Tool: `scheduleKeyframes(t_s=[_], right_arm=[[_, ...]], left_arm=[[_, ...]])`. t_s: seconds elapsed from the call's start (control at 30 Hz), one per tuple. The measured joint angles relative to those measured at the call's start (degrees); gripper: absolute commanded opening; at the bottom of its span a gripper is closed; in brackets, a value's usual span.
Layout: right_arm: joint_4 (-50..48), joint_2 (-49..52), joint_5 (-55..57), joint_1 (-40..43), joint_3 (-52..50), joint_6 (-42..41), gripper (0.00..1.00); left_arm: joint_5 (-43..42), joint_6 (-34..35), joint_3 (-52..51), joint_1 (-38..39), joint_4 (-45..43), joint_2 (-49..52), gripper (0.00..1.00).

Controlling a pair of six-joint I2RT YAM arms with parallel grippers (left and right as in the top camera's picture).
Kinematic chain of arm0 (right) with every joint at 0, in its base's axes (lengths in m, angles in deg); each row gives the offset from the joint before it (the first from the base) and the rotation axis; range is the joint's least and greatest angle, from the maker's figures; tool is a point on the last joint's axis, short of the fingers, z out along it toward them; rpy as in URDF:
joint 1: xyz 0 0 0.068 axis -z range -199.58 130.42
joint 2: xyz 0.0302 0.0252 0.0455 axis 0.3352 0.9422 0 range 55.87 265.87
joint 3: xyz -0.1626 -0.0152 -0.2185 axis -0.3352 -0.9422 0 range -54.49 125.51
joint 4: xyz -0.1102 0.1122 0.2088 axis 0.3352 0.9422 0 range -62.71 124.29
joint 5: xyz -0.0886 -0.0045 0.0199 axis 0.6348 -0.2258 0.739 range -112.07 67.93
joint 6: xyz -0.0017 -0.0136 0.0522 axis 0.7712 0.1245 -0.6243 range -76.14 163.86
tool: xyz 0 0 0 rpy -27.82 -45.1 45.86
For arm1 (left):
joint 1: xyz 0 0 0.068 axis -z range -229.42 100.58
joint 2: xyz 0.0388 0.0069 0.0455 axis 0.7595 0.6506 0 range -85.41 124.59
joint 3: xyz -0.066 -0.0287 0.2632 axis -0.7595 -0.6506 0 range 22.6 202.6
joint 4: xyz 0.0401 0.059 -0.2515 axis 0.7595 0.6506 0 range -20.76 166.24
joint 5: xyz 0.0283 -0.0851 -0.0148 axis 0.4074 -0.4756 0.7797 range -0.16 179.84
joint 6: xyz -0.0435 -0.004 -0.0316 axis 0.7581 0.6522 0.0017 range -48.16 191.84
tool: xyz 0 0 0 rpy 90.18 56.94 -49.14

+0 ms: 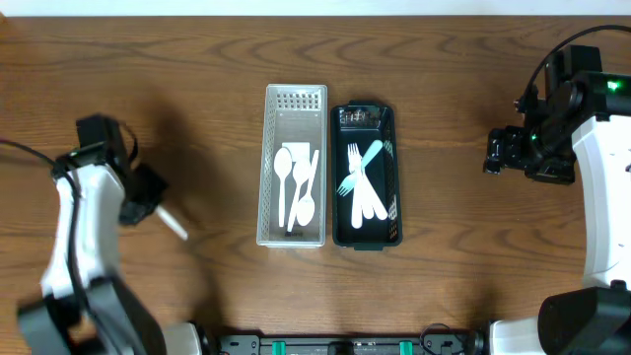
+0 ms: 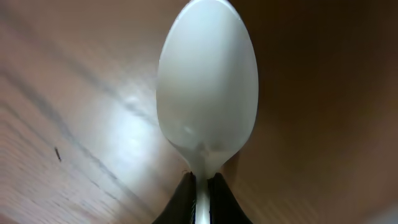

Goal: Pack container
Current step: 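Carry the last white spoon into the white basket and release it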

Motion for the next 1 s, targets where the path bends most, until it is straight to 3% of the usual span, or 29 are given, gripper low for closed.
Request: scheduleKeyframes(t_s=[0.23,0.5,0.67,0.93,0.97,1.0], right_arm=[[-0.1,0.0,0.0,0.0,0.0,0.0,0.84],[-0.5,0.0,0.0,0.0,0.0,0.0,0.85],[-0.9,0.0,0.0,0.0,0.0,0.0,0.85],[-0.9,0.0,0.0,0.0,0.0,0.0,0.85],[-0.9,0.0,0.0,0.0,0.0,0.0,0.85],[-0.9,0.0,0.0,0.0,0.0,0.0,0.85]], left_arm=[[-0.8,-7.2,4.4,20.0,1.1,-16.2,0.06],[-1.0,-12.4,4.4,39.3,-2.2,-14.9,0.06],[-0.4,-13.7,4.4,43.5,-6.2,-7.0,0.06],[0.3,-14.4,4.3,44.0,-10.0,8.9,0.08],[0.3,-14.6,4.3,44.0,-10.0,10.1,0.12],[0.3,-14.8,4.3,44.0,-10.1,10.9,0.26]])
